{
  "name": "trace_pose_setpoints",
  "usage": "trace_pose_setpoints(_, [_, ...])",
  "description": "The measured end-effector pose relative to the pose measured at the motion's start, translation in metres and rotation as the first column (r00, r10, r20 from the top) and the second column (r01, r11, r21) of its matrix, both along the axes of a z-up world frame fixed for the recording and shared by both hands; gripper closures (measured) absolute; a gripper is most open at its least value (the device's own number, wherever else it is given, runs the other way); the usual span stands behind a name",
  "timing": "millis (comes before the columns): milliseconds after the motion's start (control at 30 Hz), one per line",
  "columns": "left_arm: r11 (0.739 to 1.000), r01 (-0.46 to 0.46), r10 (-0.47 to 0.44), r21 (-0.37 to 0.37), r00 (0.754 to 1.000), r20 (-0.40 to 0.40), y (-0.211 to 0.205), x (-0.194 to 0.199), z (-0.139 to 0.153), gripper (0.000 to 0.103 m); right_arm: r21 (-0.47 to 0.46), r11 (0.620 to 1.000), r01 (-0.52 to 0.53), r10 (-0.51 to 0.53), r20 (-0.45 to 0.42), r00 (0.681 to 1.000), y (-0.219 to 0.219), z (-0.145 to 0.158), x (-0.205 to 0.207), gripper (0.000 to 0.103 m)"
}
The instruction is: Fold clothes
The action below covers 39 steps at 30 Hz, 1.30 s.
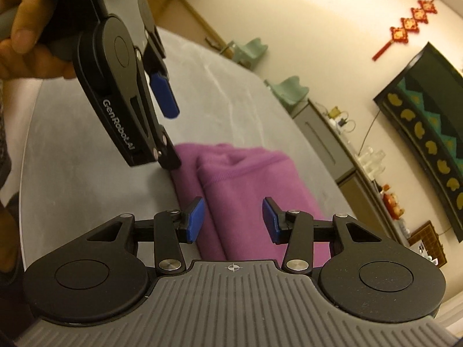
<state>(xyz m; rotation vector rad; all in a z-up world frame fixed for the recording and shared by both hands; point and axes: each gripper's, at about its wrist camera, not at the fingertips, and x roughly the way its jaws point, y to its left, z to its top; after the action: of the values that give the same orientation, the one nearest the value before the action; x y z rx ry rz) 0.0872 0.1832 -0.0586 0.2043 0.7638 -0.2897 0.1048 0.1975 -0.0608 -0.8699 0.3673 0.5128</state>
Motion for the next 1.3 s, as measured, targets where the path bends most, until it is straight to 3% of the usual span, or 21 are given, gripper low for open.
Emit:
trace_pose_setpoints(167, [0.999, -0.044, 0.044, 0.008, 0.999, -0.013, -0.001, 0.013, -0.007, 0.036, -0.043, 0.997, 0.058, -0.058, -0.006, 0.998, 0.006, -0.019, 0.019, 0.06])
trace_pose_setpoints(400, [0.999, -0.035, 0.036, 0.028, 0.999, -0.035, -0.006, 0.019, -0.016, 0.036, -0.086, 0.991, 0.1, -0.098, 0.025, 0.995, 0.011, -0.022, 0.02, 0.061])
trace_pose_setpoints(467, [0.999, -0.034, 0.035, 0.02, 0.999, -0.041, -0.004, 0.019, -0.018, 0.036, -0.109, 0.988, 0.106, -0.105, 0.019, 0.994, 0.012, -0.029, 0.024, 0.071])
trace_pose_setpoints(533, [0.999, -0.037, 0.037, 0.01, 0.998, -0.045, -0.003, 0.019, -0.018, 0.036, -0.089, 0.988, 0.123, -0.124, -0.012, 0.992, 0.01, -0.029, 0.031, 0.095])
trace_pose_setpoints(633, [0.999, -0.04, 0.04, -0.003, 0.998, -0.051, -0.001, 0.018, -0.019, 0.036, -0.011, 0.994, 0.108, -0.108, -0.038, 0.993, 0.007, -0.006, 0.023, 0.096])
trace_pose_setpoints(700, [0.999, -0.041, 0.04, -0.009, 0.998, -0.054, 0.0, 0.017, -0.019, 0.036, -0.006, 0.997, 0.073, -0.073, -0.056, 0.996, 0.01, 0.0, 0.009, 0.096])
trace_pose_setpoints(833, [0.999, -0.035, 0.035, -0.001, 0.998, -0.054, 0.0, 0.015, -0.017, 0.036, -0.097, 0.995, 0.039, -0.045, -0.061, 0.997, 0.015, -0.027, -0.003, 0.096])
trace_pose_setpoints(967, [1.0, -0.026, 0.026, -0.003, 0.999, -0.032, 0.01, 0.012, -0.005, 0.036, -0.137, 0.99, 0.021, -0.025, -0.034, 0.999, 0.016, -0.033, -0.007, 0.095])
trace_pose_setpoints(1067, [0.993, -0.109, 0.111, -0.043, 0.993, 0.045, 0.033, 0.005, 0.022, 0.04, -0.166, 0.986, -0.022, 0.019, -0.024, 1.0, 0.014, -0.036, -0.012, 0.088])
trace_pose_setpoints(1133, [0.982, -0.15, 0.16, -0.115, 0.984, 0.082, 0.046, 0.005, 0.04, 0.04, -0.137, 0.99, -0.041, 0.031, -0.078, 0.996, 0.005, -0.024, -0.012, 0.086])
trace_pose_setpoints(1200, [0.984, -0.144, 0.155, -0.107, 0.982, 0.103, 0.042, 0.016, 0.05, 0.04, -0.107, 0.993, -0.058, 0.044, -0.132, 0.99, -0.004, -0.012, -0.013, 0.076])
trace_pose_setpoints(1233, [0.989, -0.125, 0.133, -0.075, 0.984, 0.121, 0.033, 0.027, 0.054, 0.04, -0.059, 0.997, -0.053, 0.043, -0.157, 0.987, -0.013, -0.002, -0.009, 0.063])
trace_pose_setpoints(1300, [0.997, -0.078, 0.081, -0.024, 0.986, 0.148, 0.016, 0.049, 0.06, 0.04, 0.123, 0.992, 0.002, 0.024, -0.209, 0.978, -0.041, 0.03, 0.008, 0.053])
